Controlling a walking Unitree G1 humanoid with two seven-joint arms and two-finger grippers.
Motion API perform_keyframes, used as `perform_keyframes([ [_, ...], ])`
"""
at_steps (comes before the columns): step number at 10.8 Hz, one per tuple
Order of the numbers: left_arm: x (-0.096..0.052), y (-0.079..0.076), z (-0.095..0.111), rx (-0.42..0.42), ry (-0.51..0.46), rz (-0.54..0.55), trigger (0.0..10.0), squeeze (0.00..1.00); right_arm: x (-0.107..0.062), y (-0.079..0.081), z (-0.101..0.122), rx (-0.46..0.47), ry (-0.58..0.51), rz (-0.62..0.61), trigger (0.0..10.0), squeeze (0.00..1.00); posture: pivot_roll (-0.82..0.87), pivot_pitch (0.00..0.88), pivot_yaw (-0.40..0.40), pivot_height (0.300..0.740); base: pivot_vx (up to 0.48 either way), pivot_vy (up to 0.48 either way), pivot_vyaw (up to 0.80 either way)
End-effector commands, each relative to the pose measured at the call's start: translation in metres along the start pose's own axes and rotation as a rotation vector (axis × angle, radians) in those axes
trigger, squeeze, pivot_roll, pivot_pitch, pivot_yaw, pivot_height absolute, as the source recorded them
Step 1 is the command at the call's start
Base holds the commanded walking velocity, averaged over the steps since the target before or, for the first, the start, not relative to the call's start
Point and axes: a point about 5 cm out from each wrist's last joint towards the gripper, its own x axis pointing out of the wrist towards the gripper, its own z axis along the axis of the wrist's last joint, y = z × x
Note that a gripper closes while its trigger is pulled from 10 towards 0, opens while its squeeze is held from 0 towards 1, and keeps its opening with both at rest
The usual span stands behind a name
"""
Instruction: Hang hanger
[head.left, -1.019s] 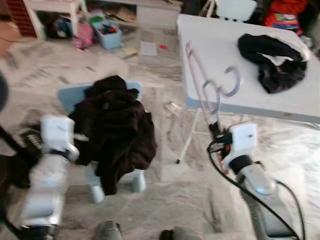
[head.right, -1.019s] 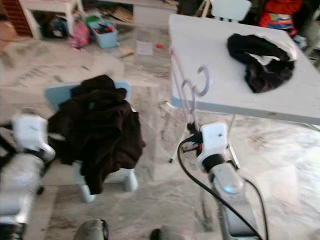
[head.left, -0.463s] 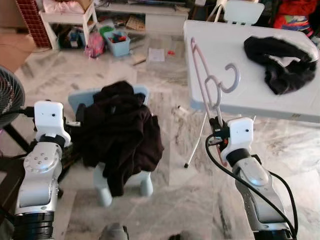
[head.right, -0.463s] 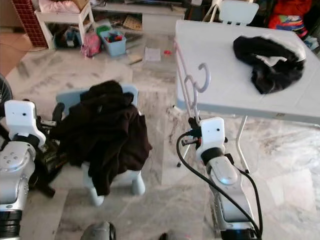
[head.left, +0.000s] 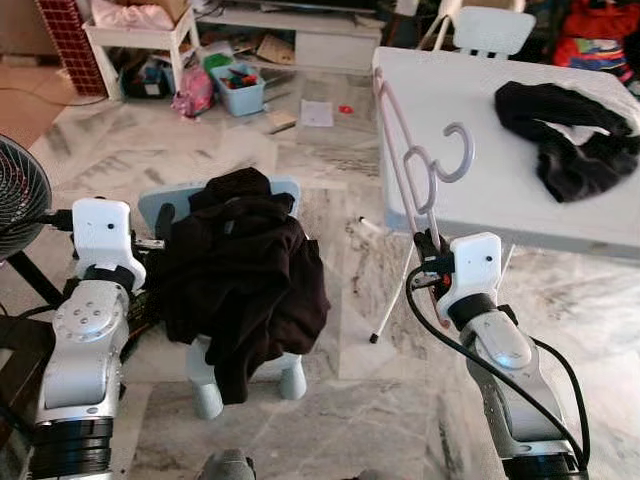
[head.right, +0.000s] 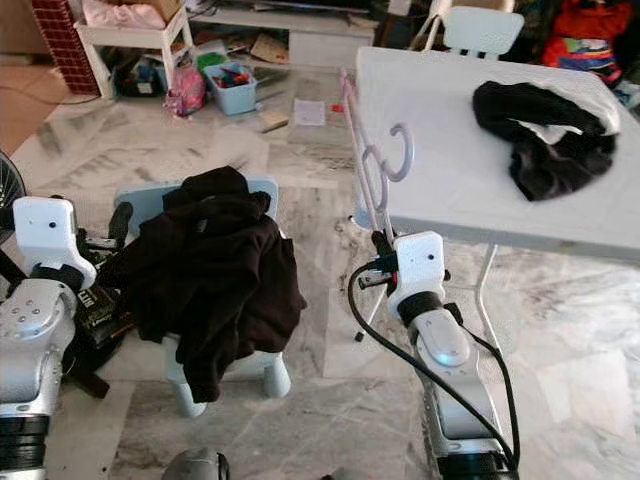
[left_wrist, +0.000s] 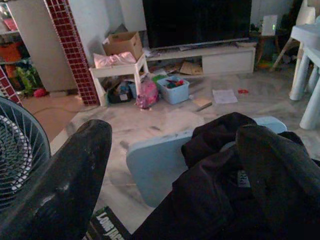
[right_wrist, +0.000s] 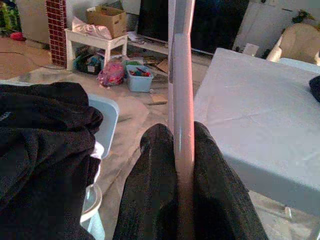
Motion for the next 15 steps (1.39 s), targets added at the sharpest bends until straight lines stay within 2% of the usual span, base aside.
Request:
perform_keyframes([
  [1,0.0005,-0.0014,-0.0027,-0.006,0.013,-0.001,10.0,0.00,0.0012,-0.0030,0.0033,-0.009,-0.016,-0.001,10.0,0.00,-0.01,0.000,-0.054,0.740,0.296,0.000,0.00],
  [3,0.0006,-0.0026,-0.0038,-0.021,0.022,0.002,10.0,0.00,0.0004,-0.0027,0.0004,-0.012,-0.002,-0.005,10.0,0.00,-0.01,0.000,-0.055,0.740,0.141,0.172,0.00],
  [10,0.0017,-0.0060,-0.0058,-0.047,0.042,0.011,10.0,0.00,0.0010,-0.0029,-0.0014,-0.016,0.005,-0.012,10.0,0.00,-0.01,0.000,-0.050,0.740,0.000,0.473,0.00],
  [11,0.0032,-0.0060,-0.0041,-0.018,0.025,0.029,10.0,0.00,0.0012,-0.0029,-0.0017,-0.017,0.006,-0.013,10.0,0.00,-0.01,0.000,-0.050,0.740,0.000,0.000,0.00],
  [15,0.0019,-0.0098,-0.0072,-0.046,0.029,-0.024,10.0,0.00,0.0043,-0.0044,0.0001,-0.024,-0.005,-0.023,10.0,0.00,-0.01,0.000,-0.054,0.740,0.069,0.000,0.00],
])
